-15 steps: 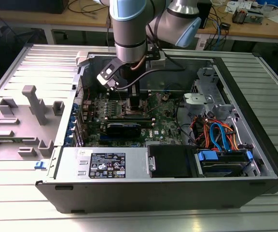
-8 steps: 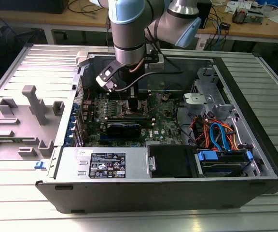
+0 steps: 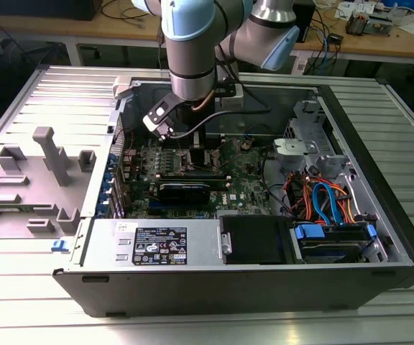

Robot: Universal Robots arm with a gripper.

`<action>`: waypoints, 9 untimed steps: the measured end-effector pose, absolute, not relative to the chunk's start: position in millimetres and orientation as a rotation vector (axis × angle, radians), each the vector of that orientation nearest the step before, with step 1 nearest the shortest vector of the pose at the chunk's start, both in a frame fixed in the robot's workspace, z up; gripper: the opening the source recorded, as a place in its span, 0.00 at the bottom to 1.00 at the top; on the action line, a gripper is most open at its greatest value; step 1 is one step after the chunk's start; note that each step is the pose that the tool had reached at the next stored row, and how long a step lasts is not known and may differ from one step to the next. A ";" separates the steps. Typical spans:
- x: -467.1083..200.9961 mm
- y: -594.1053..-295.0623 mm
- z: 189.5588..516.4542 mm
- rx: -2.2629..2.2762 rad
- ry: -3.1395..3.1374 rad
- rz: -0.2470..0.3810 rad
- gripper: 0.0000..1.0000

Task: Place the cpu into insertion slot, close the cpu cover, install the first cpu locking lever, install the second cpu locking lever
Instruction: 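Place the cpu into insertion slot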

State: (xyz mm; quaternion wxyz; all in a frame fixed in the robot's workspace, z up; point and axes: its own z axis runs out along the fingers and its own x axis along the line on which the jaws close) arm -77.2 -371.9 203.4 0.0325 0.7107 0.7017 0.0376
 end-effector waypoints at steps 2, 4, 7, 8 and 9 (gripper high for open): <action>-77.4 -371.9 202.5 2.188 2.160 0.115 0.54; -77.6 -371.9 202.0 2.188 2.160 0.115 0.54; -77.7 -372.1 201.5 2.188 2.160 0.115 0.54; -77.6 -372.1 201.0 2.186 2.159 0.112 0.54; -77.6 -372.1 200.8 2.184 2.158 0.109 0.54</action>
